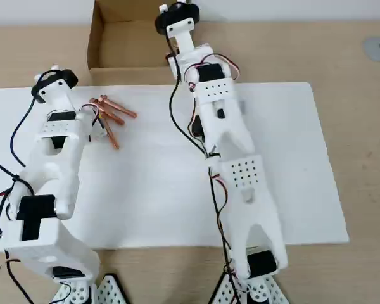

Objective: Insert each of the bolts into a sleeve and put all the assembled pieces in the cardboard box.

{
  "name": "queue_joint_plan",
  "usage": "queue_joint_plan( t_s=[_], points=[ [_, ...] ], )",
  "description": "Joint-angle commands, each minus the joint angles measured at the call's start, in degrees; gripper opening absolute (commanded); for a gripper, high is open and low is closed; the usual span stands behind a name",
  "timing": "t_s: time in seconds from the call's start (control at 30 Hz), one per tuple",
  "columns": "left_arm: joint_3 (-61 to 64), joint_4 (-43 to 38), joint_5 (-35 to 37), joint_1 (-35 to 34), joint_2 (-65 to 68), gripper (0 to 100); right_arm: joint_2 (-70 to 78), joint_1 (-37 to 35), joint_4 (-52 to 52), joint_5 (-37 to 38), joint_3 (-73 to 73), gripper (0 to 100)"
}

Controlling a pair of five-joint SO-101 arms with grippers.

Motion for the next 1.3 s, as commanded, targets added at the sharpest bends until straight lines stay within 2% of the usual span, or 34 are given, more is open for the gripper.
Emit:
queue_joint_plan(
  t_s=[0.0,0.37,0.53,0.6,0.77,0.87,1.1,1.2,1.27],
  points=[
    [-0.7,-0.7,0.2,-1.3,-0.1,10,-1.6,1.2,2.0,1.3,-2.9,1.2],
    [0.1,-0.9,0.1,-1.4,-0.1,10,-1.9,1.2,4.0,1.4,-2.9,1.2],
    [0.1,-1.0,0.0,-1.4,-0.1,10,-1.9,0.9,6.9,4.0,-2.9,1.6],
    [0.1,-1.0,0.0,-1.4,-0.1,10,-1.9,0.9,8.8,4.6,-2.9,6.3],
    [0.1,-1.1,-0.1,-1.2,-0.1,10,-1.9,0.9,10.5,4.3,-2.9,27.7],
    [0.1,-1.1,-0.1,-1.2,-0.1,10,-1.9,0.9,10.5,4.5,-2.9,35.3],
    [0.1,-1.1,-0.1,-1.3,-0.1,10,-2.0,0.9,10.7,4.2,-3.3,36.8],
    [0.0,-1.1,-0.1,-1.3,-0.1,10,-2.0,0.7,14.4,3.8,-8.0,36.8],
    [-0.1,-1.1,-0.1,-1.3,-0.1,10,-2.0,0.4,18.6,0.8,-13.9,36.8]
  ],
)
